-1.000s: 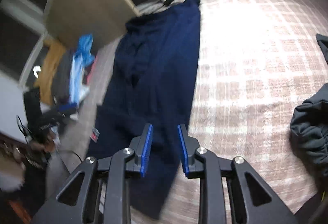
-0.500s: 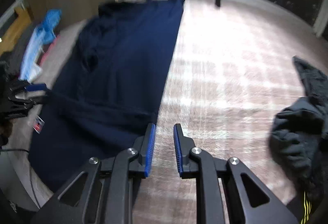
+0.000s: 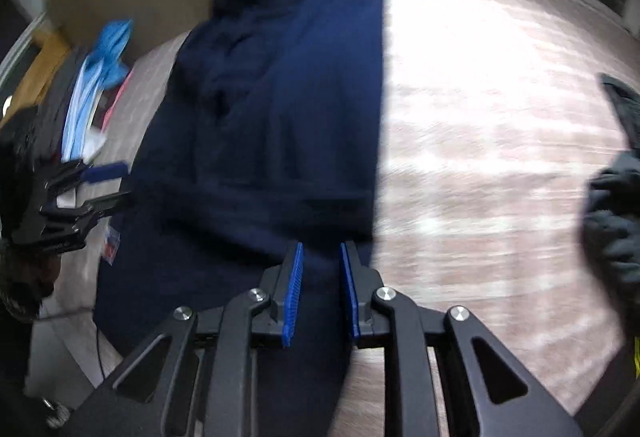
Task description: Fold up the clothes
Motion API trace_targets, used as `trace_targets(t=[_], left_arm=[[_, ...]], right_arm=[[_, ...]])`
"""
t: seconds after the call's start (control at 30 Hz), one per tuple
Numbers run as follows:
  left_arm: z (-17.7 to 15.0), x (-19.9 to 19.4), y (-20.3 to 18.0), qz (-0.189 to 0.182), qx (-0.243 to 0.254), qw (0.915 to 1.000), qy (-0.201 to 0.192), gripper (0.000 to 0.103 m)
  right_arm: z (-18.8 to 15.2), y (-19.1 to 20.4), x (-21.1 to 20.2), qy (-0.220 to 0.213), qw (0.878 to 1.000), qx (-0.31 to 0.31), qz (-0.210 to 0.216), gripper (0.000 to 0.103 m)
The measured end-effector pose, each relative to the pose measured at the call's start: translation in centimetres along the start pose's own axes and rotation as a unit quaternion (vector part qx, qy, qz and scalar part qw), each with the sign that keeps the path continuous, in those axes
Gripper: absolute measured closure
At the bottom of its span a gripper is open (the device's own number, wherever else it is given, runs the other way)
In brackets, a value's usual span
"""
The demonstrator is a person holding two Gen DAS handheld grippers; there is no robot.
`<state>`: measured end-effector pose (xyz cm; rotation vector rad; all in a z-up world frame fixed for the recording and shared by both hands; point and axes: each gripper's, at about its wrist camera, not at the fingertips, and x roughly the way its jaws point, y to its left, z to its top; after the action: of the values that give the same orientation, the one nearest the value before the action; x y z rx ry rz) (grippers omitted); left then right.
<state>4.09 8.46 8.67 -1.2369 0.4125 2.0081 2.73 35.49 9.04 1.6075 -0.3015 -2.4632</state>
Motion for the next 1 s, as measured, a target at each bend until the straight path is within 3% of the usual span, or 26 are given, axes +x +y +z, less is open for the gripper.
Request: trace_targets(t=[0.07,0.17,0.23,0.3,0.37,0.5,0.63,0.77,0.9,1.0], left_arm=[[1.0,-1.9,1.3,0.004,-0.009,0.9996,-0.026,0.053],[2.9,-3.9,3.4,0.03,-0.021,0.9981,-0.05,0.052],[4.7,-4.5,5.2,0.044,-0.03,0.9965,-0.064,0.047],[6.3,-4.5,6.7,0.054,-0.041,0.995,-0.074,0.044],[7.4,-3.5,7.7,0.055,-0.053,0.9945,-0.072,0.044],[8.8,0.6,9.1,0.058,-0.069,0.9946,-0.051,0.044],[9.3,3.9,10.4,0.03,-0.099,0.9941,-0.033,0.044],[9.4,6.2,11.3,0.011,-0.114,0.993,-0.026,0.044],[8.9,7.3,12.1,-0.016,-0.134,0.9903,-0.032,0.044],[8.5,7.5,12.1,-0.021,-0.128,0.9911,-0.033,0.044]], right_arm=[[1.4,-0.7,-2.9,-0.027,1.0,0.006,0.006,0.082],[3.4,-1.0,-6.9,-0.078,0.997,-0.001,0.012,0.069],[5.0,0.1,-9.3,-0.129,0.991,-0.029,0.015,0.05],[6.8,1.1,-11.2,-0.174,0.983,-0.058,0.015,0.045],[9.1,2.6,-11.5,-0.186,0.979,-0.088,0.011,0.045],[13.8,6.9,-8.4,-0.161,0.975,-0.148,0.032,0.045],[19.4,11.0,-0.5,-0.104,0.974,-0.193,0.06,0.046],[24.0,13.9,8.3,-0.039,0.972,-0.221,0.076,0.063],[26.2,15.8,15.2,0.004,0.964,-0.255,0.075,0.063],[26.7,16.9,17.7,0.019,0.956,-0.284,0.066,0.063]])
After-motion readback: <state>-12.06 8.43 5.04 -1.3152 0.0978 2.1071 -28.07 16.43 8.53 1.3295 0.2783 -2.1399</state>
